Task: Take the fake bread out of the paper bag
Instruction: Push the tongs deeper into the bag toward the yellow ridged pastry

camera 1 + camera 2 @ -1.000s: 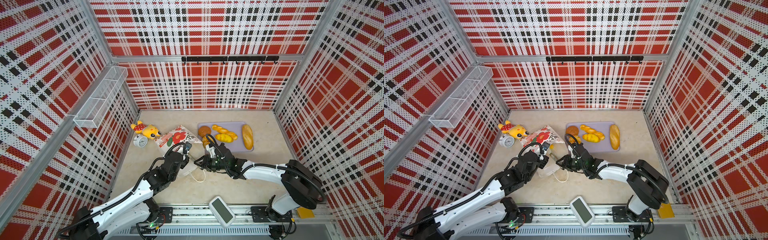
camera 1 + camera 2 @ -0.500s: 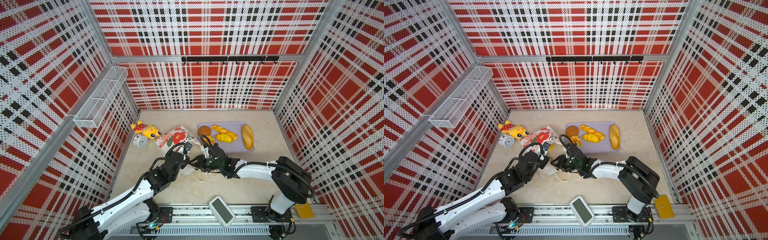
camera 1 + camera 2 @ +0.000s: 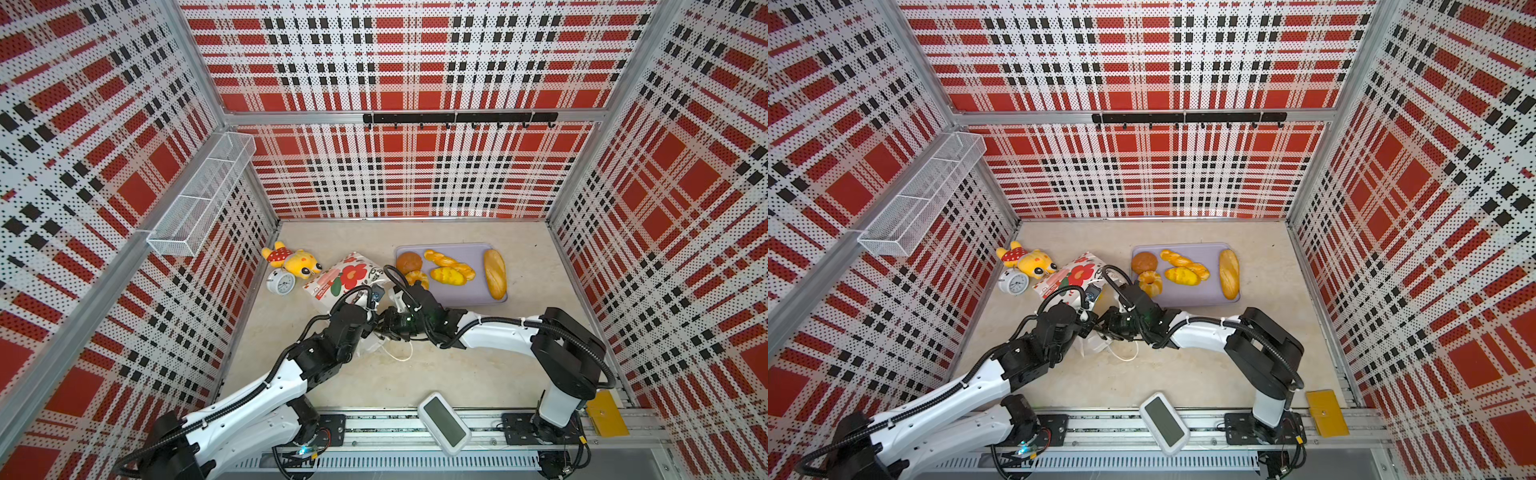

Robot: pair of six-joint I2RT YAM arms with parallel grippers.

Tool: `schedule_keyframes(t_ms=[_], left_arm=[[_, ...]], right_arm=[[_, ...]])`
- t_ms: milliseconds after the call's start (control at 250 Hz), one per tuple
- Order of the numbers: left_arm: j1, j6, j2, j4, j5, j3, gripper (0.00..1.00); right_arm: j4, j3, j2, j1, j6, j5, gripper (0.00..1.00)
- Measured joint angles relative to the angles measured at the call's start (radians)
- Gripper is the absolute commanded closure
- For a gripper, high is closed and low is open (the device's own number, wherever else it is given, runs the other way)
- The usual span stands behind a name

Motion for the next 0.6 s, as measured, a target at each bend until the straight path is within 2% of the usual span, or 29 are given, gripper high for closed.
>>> schedule_keyframes(t_ms=[20,212,600], left_arm=[[0.000,0.000,0.000,0.000,0.000,0.000,1.00],[-0.011,0.000,0.000,0.000,-0.008,0.000,1.00],[-0.016,-0.013,0.001,0.000,-0.012,0.000,1.00]], right_arm=[[-0.014,0.004,0.000,0.002,-0.012,0.003,1.00],[-0.133,0.007,-0.064,0.024,-0.094,0.050,1.00],[-0.324,-0.156,-0.454,0.053,-0.206,0.195,1.00]])
